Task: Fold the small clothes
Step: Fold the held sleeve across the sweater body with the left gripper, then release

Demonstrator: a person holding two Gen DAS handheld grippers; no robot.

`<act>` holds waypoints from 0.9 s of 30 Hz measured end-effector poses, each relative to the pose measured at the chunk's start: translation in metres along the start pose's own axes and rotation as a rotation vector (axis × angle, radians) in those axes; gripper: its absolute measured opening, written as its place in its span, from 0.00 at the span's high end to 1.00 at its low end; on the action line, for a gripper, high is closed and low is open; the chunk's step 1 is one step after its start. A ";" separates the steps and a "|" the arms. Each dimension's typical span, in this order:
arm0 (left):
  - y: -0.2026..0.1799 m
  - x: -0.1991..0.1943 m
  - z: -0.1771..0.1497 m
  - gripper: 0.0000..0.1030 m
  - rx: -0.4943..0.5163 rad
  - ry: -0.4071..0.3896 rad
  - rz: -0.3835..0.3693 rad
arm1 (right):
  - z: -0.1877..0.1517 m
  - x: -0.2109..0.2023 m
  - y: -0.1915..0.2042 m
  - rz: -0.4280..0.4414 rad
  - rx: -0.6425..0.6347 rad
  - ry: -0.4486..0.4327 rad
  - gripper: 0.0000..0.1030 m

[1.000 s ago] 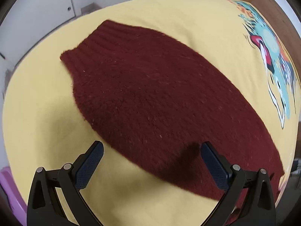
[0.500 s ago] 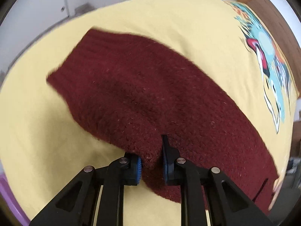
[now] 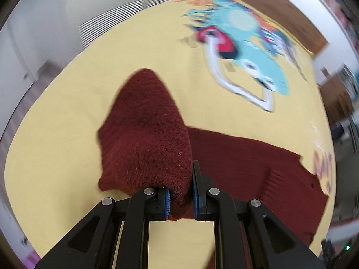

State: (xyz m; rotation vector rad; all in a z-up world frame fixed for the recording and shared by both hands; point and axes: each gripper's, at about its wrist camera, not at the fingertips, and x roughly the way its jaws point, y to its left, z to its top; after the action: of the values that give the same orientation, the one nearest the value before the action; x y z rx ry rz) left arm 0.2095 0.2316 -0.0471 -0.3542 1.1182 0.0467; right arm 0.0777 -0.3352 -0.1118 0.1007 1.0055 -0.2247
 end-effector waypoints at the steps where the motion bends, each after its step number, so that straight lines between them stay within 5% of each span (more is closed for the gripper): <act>1: -0.016 -0.002 -0.001 0.88 0.021 0.002 -0.024 | 0.002 -0.001 -0.002 0.003 0.003 -0.006 0.01; 7: -0.131 0.000 -0.008 0.88 0.213 0.004 -0.114 | 0.017 -0.010 -0.012 0.015 0.012 -0.034 0.01; 18: -0.286 0.044 -0.061 0.89 0.381 0.085 -0.253 | 0.032 -0.012 -0.026 0.028 0.013 -0.043 0.01; 27: -0.319 0.125 -0.136 0.89 0.521 0.186 -0.094 | 0.009 0.009 -0.031 0.038 0.015 0.038 0.01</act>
State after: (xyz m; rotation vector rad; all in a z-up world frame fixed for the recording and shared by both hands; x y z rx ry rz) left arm 0.2144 -0.1280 -0.1296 0.0586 1.2492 -0.3619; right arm 0.0829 -0.3682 -0.1140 0.1385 1.0384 -0.1961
